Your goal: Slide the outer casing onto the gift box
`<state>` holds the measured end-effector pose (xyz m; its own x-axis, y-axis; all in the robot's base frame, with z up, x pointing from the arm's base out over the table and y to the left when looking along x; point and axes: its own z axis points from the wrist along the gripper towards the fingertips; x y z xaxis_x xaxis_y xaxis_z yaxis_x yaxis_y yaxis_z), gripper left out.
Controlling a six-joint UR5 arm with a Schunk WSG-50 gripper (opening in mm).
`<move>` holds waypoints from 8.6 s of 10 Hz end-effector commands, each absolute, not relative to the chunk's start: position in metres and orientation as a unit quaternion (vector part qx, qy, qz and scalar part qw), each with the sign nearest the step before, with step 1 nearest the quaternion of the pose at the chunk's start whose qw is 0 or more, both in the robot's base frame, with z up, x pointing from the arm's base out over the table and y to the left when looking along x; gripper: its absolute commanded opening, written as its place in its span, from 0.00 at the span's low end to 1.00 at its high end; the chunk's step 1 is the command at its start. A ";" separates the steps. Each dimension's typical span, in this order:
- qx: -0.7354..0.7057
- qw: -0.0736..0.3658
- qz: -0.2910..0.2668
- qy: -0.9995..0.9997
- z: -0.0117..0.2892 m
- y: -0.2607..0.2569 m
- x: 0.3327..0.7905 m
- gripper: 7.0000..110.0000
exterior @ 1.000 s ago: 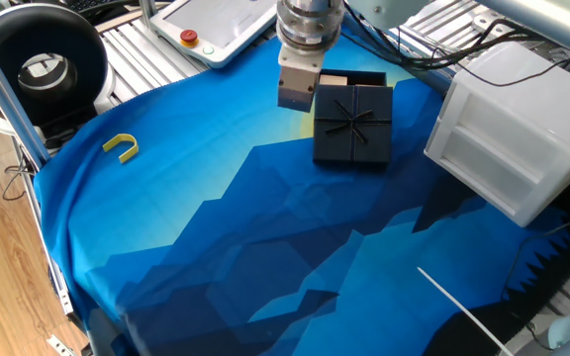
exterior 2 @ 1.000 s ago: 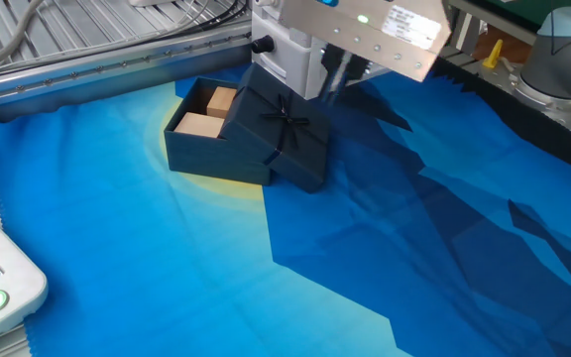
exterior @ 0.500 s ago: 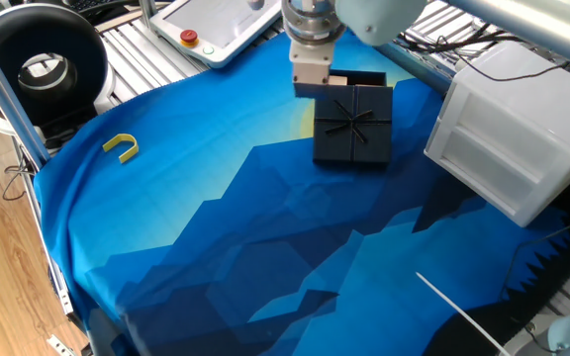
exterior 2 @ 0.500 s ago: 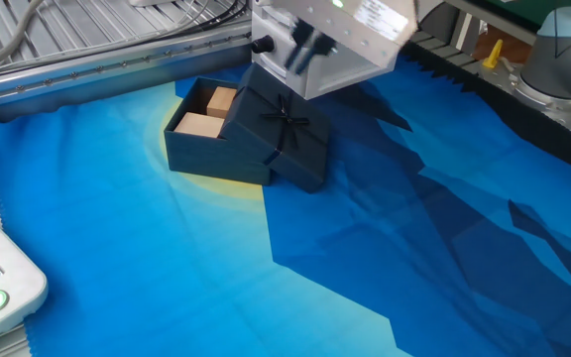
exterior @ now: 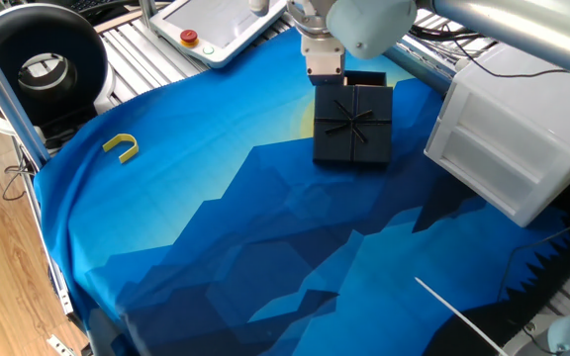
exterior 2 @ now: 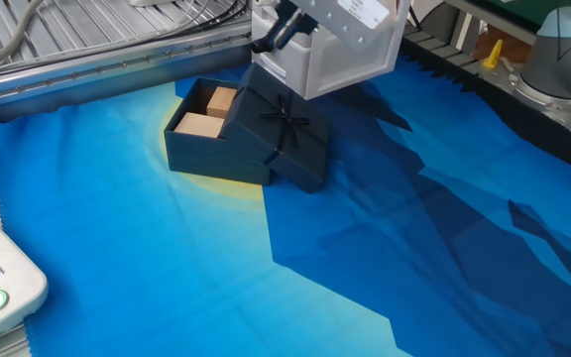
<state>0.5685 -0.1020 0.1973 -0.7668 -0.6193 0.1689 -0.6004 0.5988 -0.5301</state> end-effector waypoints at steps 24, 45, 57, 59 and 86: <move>-0.434 0.036 -0.102 0.894 0.021 0.029 0.546 0.00; -0.492 -0.127 -0.114 0.854 0.006 -0.057 0.467 0.00; -0.465 -0.121 -0.150 0.864 0.012 -0.064 0.485 0.00; -0.462 -0.124 -0.151 0.865 0.016 -0.064 0.484 0.00; -0.422 -0.116 -0.163 0.884 0.024 -0.068 0.511 0.00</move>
<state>0.5063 -0.0647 0.0187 -0.6111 -0.7177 0.3337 -0.7882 0.5903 -0.1738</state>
